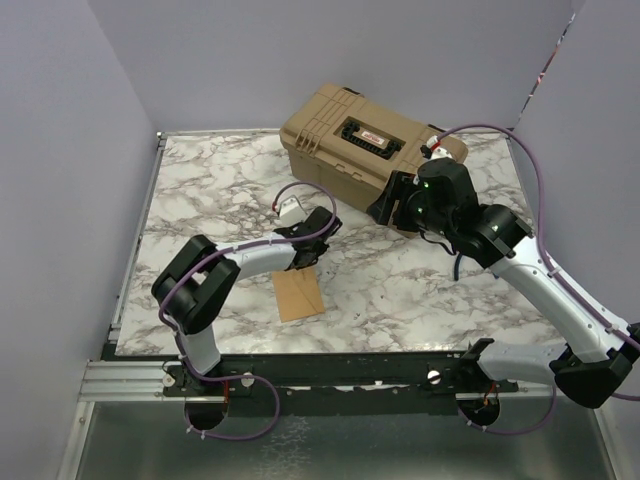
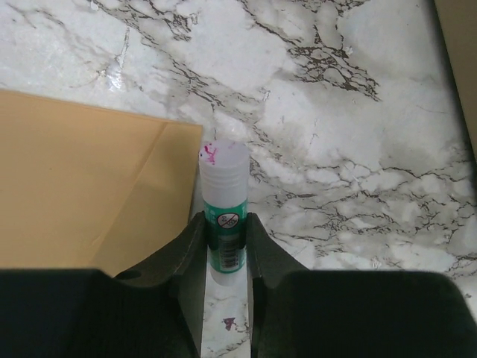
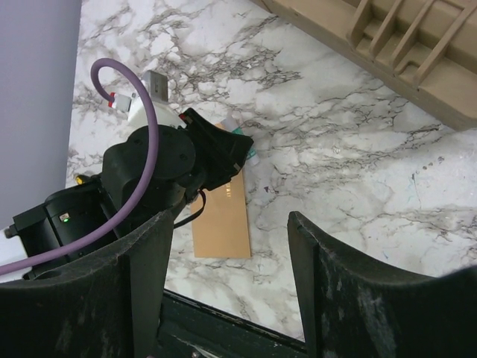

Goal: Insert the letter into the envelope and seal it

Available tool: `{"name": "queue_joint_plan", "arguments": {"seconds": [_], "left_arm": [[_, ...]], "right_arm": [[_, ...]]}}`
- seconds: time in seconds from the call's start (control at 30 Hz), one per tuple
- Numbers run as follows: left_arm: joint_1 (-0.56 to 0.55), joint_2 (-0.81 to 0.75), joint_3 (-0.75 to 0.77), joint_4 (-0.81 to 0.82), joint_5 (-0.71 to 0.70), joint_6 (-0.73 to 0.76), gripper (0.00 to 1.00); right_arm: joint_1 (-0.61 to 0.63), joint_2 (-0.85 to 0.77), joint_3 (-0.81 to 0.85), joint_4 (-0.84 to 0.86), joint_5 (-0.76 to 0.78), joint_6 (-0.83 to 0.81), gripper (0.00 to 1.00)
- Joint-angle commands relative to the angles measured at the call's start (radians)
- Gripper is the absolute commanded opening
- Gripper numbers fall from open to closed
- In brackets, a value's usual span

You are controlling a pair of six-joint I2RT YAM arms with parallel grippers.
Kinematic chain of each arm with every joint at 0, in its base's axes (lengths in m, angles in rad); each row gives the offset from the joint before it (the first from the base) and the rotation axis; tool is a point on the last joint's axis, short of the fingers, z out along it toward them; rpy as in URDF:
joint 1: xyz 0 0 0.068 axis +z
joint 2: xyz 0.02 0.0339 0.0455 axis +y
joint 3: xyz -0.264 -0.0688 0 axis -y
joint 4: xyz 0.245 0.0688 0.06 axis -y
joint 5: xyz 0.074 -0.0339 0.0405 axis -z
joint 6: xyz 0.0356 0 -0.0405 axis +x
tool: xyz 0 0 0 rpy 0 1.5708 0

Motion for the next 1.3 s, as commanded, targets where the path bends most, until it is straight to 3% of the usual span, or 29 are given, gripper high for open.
{"name": "queue_joint_plan", "arguments": {"seconds": [0.0, 0.1, 0.2, 0.47, 0.53, 0.57, 0.87, 1.0, 1.27], "left_arm": [[-0.001, 0.011, 0.023, -0.071, 0.018, -0.001, 0.31], [-0.001, -0.004, 0.029, -0.082, 0.027, 0.025, 0.44], [-0.001, -0.043, 0.035, -0.093, 0.037, 0.057, 0.52], [-0.001, -0.32, 0.043, -0.126, 0.043, 0.167, 0.7], [-0.001, -0.398, 0.047, -0.154, 0.029, 0.2, 0.97], [-0.001, -0.436, 0.052, -0.176, 0.022, 0.216, 0.99], [-0.001, -0.818, 0.151, -0.521, -0.146, 0.451, 0.99], [-0.001, -0.977, 0.234, -0.588, -0.166, 0.614, 0.99], [-0.001, -1.083, 0.356, -0.727, -0.2, 0.663, 0.99]], "right_arm": [[0.001, 0.003, 0.009, -0.006, 0.015, 0.021, 0.66], [0.001, 0.011, 0.018, -0.015, 0.006, 0.023, 0.66], [0.001, 0.019, 0.03, -0.025, -0.004, 0.023, 0.66], [0.001, 0.063, 0.114, -0.143, 0.026, -0.01, 0.73], [0.001, 0.078, 0.147, -0.201, 0.058, -0.023, 0.74], [0.002, 0.078, 0.161, -0.224, 0.072, -0.03, 0.76], [0.001, -0.088, 0.051, -0.211, 0.164, -0.095, 0.85], [0.002, -0.124, 0.085, -0.278, 0.248, -0.119, 0.89], [0.001, -0.158, 0.186, -0.341, 0.259, -0.167, 0.94]]}}
